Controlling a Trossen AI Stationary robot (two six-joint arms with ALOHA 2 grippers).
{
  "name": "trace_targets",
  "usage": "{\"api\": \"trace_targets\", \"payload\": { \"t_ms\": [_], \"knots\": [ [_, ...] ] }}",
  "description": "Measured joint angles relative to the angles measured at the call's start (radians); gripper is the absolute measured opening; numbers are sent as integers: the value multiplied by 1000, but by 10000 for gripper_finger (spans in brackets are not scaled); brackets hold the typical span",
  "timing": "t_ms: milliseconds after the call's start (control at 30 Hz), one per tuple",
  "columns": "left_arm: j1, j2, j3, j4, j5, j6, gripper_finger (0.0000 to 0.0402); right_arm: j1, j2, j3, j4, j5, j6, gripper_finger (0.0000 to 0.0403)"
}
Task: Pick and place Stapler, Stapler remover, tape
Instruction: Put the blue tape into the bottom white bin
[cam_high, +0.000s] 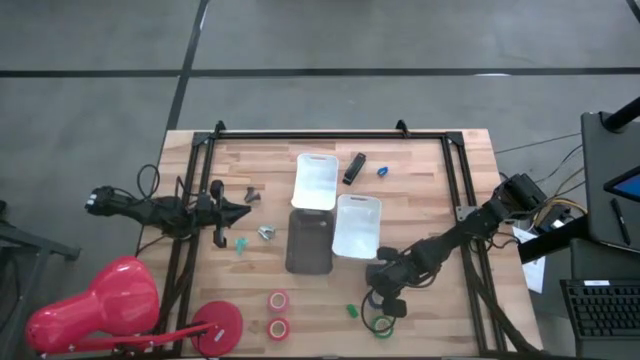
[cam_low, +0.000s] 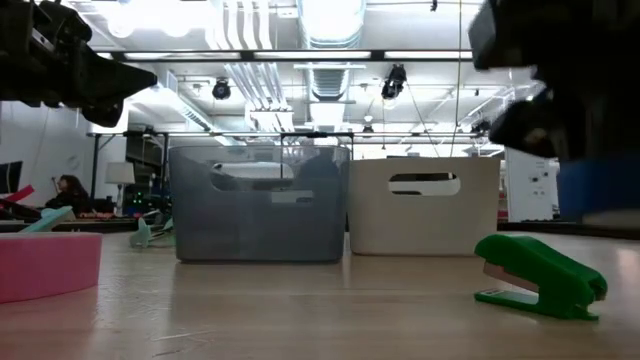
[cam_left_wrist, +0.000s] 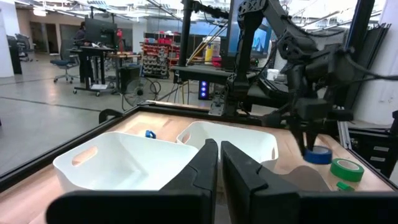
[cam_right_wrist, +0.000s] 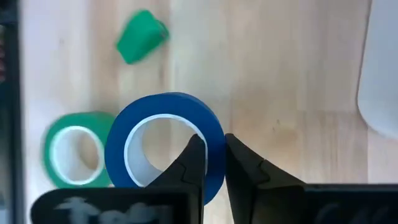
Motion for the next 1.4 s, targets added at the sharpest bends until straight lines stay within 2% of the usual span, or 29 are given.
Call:
{"api": "trace_targets", "payload": {
  "t_ms": [167, 367, 633, 767, 1033, 1400],
  "knots": [
    [0, 0, 0, 0, 0, 0, 23, 2, 0, 87, -60, -14, -33, 38],
    [0, 0, 0, 0, 0, 0, 23, 4, 0, 215, -173, 2, -160, 41],
    [0, 0, 0, 0, 0, 0, 23, -41, -2, 375, -309, 266, -381, 40],
    [0, 0, 0, 0, 0, 0, 23, -107, -2, 375, -324, 309, -467, 40],
    [0, 0, 0, 0, 0, 0, 23, -304, -4, 315, -385, 298, -519, 41],
    [0, 0, 0, 0, 0, 0, 23, -520, -4, 219, -342, 270, -615, 47]
  ]
}}
